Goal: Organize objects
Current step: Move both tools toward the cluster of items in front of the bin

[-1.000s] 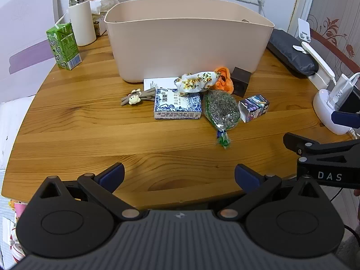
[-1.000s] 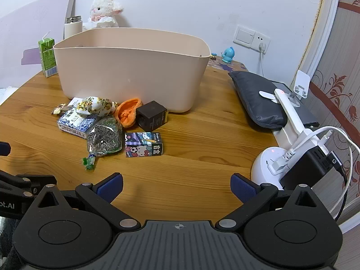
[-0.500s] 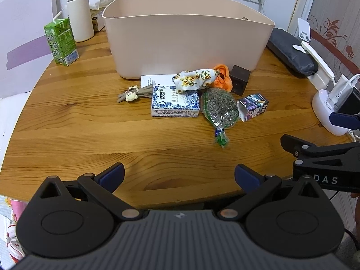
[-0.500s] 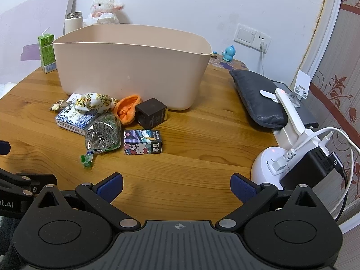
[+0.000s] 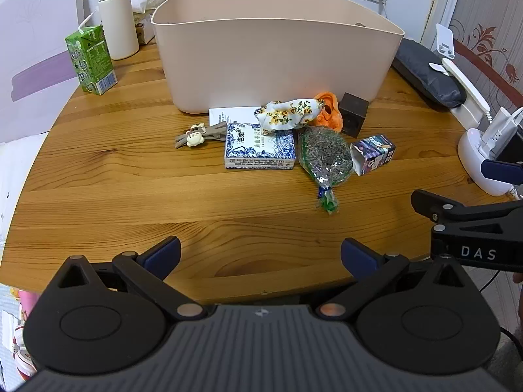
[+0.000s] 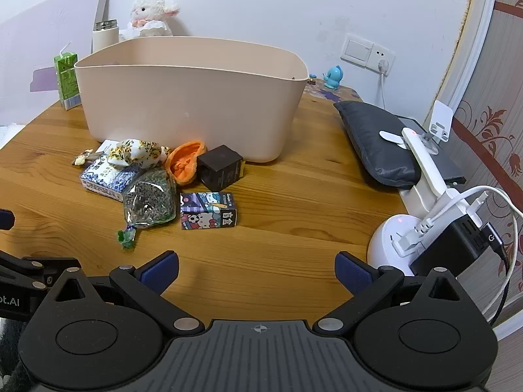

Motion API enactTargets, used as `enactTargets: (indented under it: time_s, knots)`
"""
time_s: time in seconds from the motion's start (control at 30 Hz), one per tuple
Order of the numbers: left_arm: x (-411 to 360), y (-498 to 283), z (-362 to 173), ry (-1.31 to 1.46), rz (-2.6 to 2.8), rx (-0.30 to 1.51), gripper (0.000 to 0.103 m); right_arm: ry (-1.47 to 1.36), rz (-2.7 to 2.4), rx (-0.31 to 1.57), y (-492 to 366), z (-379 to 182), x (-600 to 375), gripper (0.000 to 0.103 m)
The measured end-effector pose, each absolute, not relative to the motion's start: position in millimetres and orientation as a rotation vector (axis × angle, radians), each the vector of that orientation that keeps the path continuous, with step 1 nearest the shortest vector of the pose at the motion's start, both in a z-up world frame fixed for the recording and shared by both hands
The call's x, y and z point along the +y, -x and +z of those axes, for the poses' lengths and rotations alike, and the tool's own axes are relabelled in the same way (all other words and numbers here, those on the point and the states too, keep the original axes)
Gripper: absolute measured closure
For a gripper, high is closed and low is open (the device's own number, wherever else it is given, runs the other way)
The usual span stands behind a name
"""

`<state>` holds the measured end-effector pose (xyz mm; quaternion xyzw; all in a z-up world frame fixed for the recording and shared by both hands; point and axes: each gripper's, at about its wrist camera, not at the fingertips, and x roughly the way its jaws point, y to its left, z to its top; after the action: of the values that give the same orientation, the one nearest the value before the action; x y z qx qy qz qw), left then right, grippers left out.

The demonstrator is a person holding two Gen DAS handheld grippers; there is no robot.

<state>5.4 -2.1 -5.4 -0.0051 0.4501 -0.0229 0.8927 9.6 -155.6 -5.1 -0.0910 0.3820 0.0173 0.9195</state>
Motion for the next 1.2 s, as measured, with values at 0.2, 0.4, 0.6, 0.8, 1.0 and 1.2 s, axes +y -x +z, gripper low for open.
enactTargets:
  time_s: [0.2,0.4,0.6,0.8,1.0,1.2]
  knots:
    - [-1,-5,-5,0.011,-0.046,0.934,0.000,0.186,0.043,0.798,-12,-7,-154,0.000]
    - [2,-6,-7,0.012,-0.036,0.939,0.000,0.186,0.049,0.797,-12,-7,-153,0.000]
    - [2,-6,-6,0.013,-0.032,0.936,0.000,0.196,0.047,0.801,-12,-8,-152,0.000]
    - [5,-9,-6,0.022,-0.031,0.938,0.000,0.186,0.046,0.801,-14,-7,-153,0.000]
    - [6,-12,-2,0.023,-0.021,0.917,0.000,0.181,0.052,0.804,-18,-8,-153,0.000]
    - [7,-17,-2,0.030,-0.021,0.923,0.000,0.184,0.058,0.800,-23,-8,-151,0.000]
